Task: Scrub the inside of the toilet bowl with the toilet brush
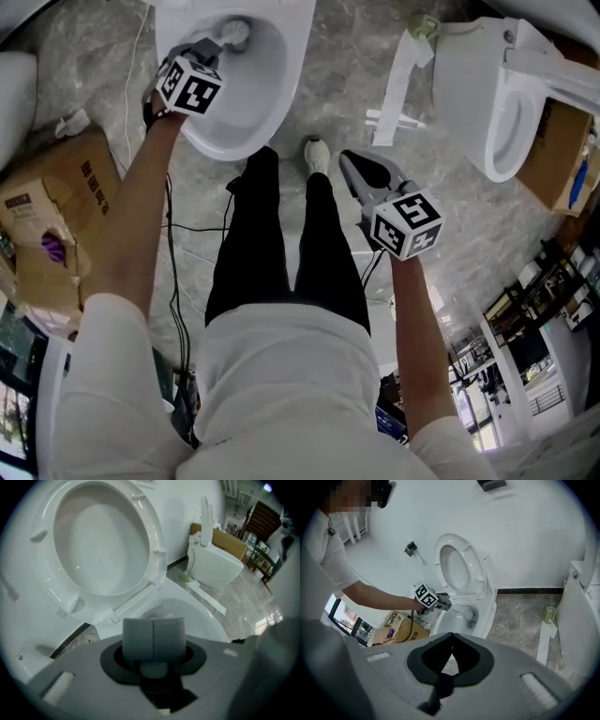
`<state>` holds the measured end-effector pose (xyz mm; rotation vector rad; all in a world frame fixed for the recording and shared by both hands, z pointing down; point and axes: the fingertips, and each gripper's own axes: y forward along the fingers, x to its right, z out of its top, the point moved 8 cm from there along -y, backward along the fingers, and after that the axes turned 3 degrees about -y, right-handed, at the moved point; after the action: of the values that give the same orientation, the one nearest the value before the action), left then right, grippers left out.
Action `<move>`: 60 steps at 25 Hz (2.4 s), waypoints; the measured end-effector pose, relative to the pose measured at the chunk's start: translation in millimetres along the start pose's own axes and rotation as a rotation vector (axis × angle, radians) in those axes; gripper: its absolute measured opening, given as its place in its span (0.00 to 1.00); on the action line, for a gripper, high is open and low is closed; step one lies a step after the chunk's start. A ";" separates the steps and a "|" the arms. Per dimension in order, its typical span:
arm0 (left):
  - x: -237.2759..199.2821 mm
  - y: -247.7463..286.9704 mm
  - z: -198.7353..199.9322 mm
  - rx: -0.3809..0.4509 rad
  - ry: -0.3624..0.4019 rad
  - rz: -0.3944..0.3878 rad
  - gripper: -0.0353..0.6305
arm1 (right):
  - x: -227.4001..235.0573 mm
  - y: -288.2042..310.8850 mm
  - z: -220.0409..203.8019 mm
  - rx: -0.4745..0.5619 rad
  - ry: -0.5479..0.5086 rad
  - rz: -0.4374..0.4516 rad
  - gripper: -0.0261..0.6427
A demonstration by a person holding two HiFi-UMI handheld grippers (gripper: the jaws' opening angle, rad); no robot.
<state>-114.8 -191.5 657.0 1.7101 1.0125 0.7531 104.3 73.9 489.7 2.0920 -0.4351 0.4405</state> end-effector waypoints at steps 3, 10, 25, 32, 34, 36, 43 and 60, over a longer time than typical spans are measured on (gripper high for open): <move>-9.2 0.8 -2.8 -0.018 0.000 0.017 0.29 | 2.2 0.1 1.4 -0.002 0.001 0.000 0.04; -22.5 -6.6 -28.6 -0.056 -0.016 0.041 0.29 | 4.2 0.2 0.7 -0.015 -0.008 0.012 0.04; 12.0 -18.4 -91.6 -0.149 -0.007 0.041 0.28 | 6.0 -13.5 -10.9 -0.015 -0.021 0.016 0.04; 36.5 -14.2 -101.2 -0.173 0.011 0.006 0.28 | 1.9 -18.2 -18.9 -0.013 -0.019 0.015 0.04; 44.7 -12.7 -100.7 -0.176 0.014 -0.005 0.28 | 0.9 -20.0 -21.0 -0.012 -0.020 0.015 0.04; 52.1 -10.8 -100.3 -0.180 0.018 -0.018 0.28 | 0.4 -21.3 -22.2 -0.009 -0.018 0.013 0.04; 71.1 -7.2 -90.5 -0.171 0.041 -0.036 0.28 | 0.7 -26.5 -28.3 0.000 -0.008 0.006 0.04; 81.9 2.4 -24.6 -0.089 0.129 -0.038 0.28 | 3.5 -27.5 -29.3 0.024 0.018 -0.004 0.04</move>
<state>-97.0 -108.8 670.0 1.5785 1.0806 0.8798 116.0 112.3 486.3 2.1103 -0.4163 0.4640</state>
